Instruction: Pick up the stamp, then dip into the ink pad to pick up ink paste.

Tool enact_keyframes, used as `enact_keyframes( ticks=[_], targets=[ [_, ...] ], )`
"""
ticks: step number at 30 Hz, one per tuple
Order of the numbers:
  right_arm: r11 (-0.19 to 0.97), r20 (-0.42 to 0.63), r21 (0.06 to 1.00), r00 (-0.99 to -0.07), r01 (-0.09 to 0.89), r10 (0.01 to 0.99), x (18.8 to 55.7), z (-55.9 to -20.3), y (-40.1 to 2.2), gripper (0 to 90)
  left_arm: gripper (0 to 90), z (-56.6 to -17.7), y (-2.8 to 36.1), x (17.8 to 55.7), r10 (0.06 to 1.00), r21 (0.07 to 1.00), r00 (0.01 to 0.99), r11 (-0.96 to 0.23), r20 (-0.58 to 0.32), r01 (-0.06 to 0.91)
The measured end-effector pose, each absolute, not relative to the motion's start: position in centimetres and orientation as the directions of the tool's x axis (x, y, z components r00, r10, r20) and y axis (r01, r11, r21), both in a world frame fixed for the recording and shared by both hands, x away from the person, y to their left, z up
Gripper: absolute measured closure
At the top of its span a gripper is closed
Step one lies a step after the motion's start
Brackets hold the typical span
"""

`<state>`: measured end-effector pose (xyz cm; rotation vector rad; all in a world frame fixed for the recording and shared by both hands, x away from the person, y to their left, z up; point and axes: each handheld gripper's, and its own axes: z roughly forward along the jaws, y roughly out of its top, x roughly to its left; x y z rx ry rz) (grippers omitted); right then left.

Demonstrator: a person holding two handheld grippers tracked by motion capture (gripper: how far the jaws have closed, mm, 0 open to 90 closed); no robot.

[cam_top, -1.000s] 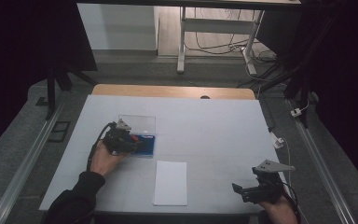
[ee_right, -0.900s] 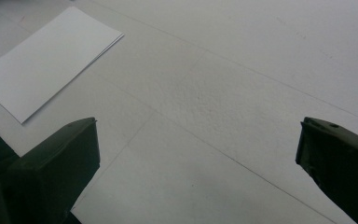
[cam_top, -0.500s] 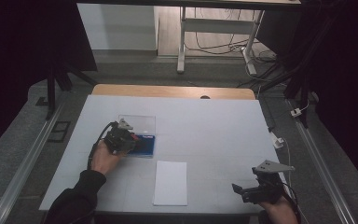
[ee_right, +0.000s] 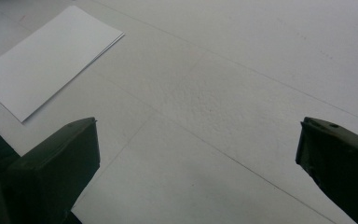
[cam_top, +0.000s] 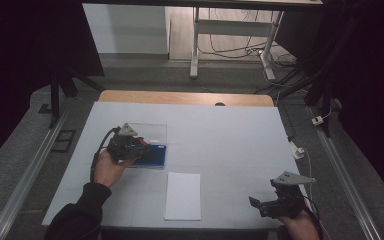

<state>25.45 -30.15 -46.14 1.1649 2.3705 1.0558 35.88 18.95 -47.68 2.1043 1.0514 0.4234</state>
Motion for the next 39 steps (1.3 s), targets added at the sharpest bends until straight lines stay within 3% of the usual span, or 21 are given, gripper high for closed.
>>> enact_keyframes(
  ticks=[10, 39],
  targets=[
    [0.404, 0.051, 0.727, -0.63, 0.555, 0.775, 25.5, -46.1, -30.1, 0.0, 58.2, -47.3, 19.2, 35.7, 0.808, 0.733, 0.582, -0.341, -0.092, 0.588],
    [0.405, 0.055, 0.729, -0.636, 0.552, 0.769, 25.5, -46.1, -30.1, 0.0, 58.2, -49.9, 18.8, 36.7, 0.841, 0.63, 0.539, -0.39, -0.054, 0.672]
  ],
)
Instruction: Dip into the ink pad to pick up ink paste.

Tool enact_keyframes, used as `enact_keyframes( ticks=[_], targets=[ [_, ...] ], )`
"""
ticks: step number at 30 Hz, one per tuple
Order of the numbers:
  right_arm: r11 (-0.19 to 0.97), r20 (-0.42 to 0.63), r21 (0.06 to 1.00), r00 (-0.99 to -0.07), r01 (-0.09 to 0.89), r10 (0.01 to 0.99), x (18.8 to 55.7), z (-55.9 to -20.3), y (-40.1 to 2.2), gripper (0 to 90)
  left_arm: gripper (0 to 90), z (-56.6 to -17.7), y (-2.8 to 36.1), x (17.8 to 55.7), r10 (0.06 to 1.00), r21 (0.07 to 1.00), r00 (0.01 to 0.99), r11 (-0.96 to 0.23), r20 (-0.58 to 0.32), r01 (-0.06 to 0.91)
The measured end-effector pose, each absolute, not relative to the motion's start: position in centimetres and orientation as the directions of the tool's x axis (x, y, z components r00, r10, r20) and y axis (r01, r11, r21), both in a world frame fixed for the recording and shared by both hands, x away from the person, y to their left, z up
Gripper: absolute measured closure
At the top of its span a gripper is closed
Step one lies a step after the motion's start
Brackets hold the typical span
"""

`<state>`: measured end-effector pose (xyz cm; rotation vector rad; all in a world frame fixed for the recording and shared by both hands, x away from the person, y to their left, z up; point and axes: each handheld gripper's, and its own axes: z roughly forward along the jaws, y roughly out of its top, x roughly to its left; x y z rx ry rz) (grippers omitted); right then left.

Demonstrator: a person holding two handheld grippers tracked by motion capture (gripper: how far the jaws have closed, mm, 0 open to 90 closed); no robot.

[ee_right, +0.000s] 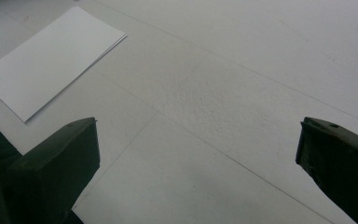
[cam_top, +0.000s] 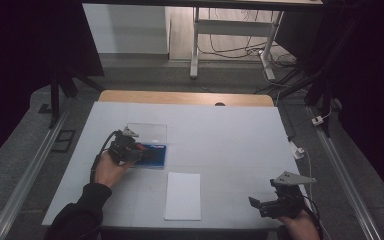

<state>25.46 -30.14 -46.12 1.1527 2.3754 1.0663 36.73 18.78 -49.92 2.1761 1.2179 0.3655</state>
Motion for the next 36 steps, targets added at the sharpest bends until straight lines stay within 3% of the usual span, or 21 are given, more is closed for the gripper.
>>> enact_keyframes(
  ticks=[13, 20, 26, 36],
  targets=[
    [0.407, 0.053, 0.728, -0.637, 0.552, 0.769, 25.4, -46.1, -30.1, 0.0, 58.5, -50.5, 18.7, 36.7, 0.835, 0.624, 0.548, -0.405, -0.044, 0.668],
    [0.412, 0.048, 0.723, -0.635, 0.554, 0.771, 25.4, -46.1, -30.1, 0.0, 58.6, -50.7, 17.7, 36.0, 0.835, 0.631, 0.548, -0.453, 0.052, 0.63],
    [0.411, 0.048, 0.723, -0.635, 0.555, 0.771, 25.4, -46.1, -30.1, 0.0, 58.7, -51.0, 18.6, 36.4, 0.848, 0.648, 0.528, -0.379, -0.043, 0.661],
    [0.412, 0.047, 0.723, -0.635, 0.555, 0.771, 25.4, -46.1, -30.1, 0.0, 58.4, -50.9, 18.2, 35.9, 0.845, 0.655, 0.535, -0.411, 0.012, 0.634]
  ],
)
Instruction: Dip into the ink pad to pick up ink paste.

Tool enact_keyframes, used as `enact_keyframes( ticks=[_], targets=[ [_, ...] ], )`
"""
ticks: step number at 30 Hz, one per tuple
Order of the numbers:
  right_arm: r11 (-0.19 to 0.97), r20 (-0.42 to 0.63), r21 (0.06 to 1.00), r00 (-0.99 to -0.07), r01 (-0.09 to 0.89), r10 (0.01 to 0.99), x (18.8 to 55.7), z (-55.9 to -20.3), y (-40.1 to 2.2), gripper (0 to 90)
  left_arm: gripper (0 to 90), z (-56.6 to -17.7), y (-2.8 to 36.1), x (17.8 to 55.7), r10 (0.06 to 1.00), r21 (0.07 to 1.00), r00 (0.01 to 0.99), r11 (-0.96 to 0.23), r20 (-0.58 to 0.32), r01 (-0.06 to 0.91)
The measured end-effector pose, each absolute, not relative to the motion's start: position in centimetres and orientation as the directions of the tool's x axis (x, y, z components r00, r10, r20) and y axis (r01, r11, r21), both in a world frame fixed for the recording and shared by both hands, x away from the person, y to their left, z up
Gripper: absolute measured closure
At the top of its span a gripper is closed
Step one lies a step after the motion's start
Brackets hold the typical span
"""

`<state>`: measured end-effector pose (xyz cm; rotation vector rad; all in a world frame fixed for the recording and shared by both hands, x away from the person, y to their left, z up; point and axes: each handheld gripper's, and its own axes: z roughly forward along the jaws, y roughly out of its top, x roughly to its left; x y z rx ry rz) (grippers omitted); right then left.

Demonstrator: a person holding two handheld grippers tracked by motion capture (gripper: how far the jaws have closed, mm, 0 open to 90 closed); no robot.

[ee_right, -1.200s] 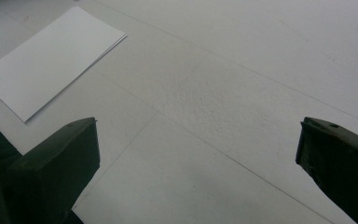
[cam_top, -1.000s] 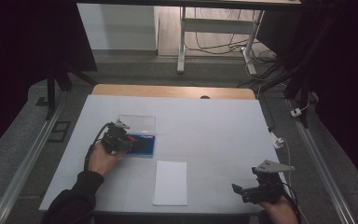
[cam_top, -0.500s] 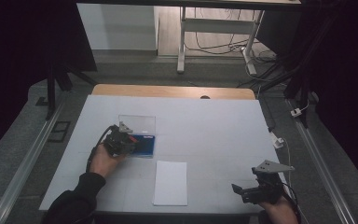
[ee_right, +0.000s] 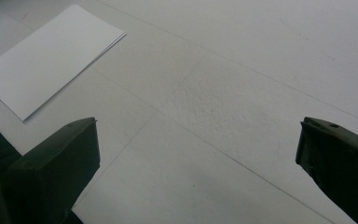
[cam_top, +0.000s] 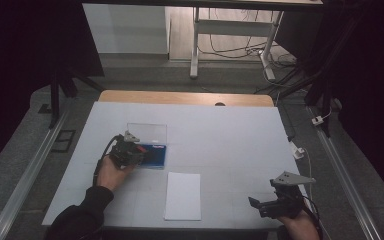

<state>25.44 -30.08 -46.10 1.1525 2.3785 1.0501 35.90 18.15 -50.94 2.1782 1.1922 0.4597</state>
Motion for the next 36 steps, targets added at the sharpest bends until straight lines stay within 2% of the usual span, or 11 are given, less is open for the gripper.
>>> enact_keyframes(
  ticks=[5, 11, 20, 36],
  targets=[
    [0.413, 0.048, 0.723, -0.637, 0.554, 0.77, 25.5, -46.1, -30.1, 0.0, 58.3, -50.4, 17.7, 35.8, 0.841, 0.643, 0.537, -0.444, 0.059, 0.624],
    [0.413, 0.049, 0.723, -0.637, 0.555, 0.769, 25.4, -46.1, -30.1, 0.0, 58.3, -49.2, 17.5, 35.5, 0.834, 0.693, 0.55, -0.425, 0.049, 0.582],
    [0.418, 0.044, 0.721, -0.639, 0.552, 0.768, 25.4, -46.1, -30.0, 0.0, 58.3, -49.4, 17.8, 36.0, 0.824, 0.71, 0.565, -0.373, -0.043, 0.598],
    [0.419, 0.044, 0.72, -0.639, 0.554, 0.768, 25.4, -46.2, -30.0, 0.0, 58.3, -50.6, 17.7, 36.8, 0.823, 0.695, 0.564, -0.369, -0.064, 0.617]
  ],
)
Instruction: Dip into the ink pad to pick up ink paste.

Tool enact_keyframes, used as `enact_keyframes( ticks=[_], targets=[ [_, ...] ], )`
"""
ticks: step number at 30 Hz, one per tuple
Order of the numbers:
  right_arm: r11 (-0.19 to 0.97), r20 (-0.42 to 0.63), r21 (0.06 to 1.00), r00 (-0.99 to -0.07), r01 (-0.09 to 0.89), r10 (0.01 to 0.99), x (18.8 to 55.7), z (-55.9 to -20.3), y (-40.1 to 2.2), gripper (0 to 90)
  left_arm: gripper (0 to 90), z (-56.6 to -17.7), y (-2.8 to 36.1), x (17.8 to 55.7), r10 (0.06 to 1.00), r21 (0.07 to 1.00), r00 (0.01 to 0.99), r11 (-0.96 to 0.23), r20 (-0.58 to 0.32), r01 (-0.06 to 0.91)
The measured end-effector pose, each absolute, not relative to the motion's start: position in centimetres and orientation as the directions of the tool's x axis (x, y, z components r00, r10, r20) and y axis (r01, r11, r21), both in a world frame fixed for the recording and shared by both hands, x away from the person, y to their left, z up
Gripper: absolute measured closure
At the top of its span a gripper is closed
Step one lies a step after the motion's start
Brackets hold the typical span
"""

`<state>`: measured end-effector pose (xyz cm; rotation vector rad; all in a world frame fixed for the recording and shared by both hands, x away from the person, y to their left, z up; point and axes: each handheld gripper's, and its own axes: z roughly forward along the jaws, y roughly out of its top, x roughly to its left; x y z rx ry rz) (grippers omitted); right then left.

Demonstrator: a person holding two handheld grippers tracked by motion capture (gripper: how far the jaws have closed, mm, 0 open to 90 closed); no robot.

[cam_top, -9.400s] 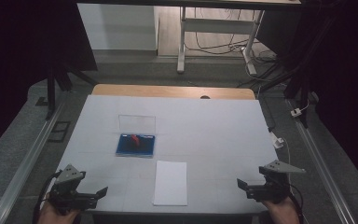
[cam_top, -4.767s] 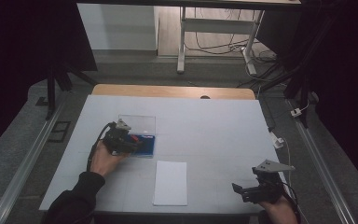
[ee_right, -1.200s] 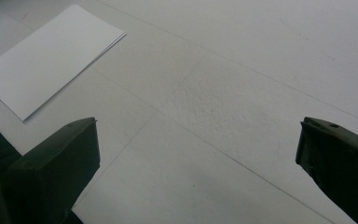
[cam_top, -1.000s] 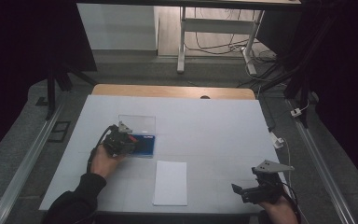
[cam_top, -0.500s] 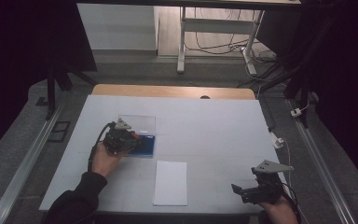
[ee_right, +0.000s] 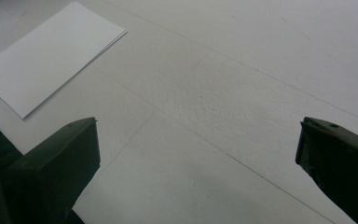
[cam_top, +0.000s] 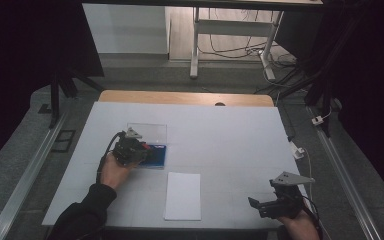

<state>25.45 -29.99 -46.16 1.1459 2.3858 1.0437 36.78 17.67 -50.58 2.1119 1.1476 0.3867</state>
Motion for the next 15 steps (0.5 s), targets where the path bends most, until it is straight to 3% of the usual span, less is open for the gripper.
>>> enact_keyframes(
  ticks=[15],
  targets=[
    [0.423, 0.042, 0.718, -0.641, 0.553, 0.767, 25.42, -46.18, -29.97, 0.0, 58.6, -51.1, 17.12, 36.87, 0.829, 0.669, 0.557, -0.387, -0.048, 0.634]
  ],
)
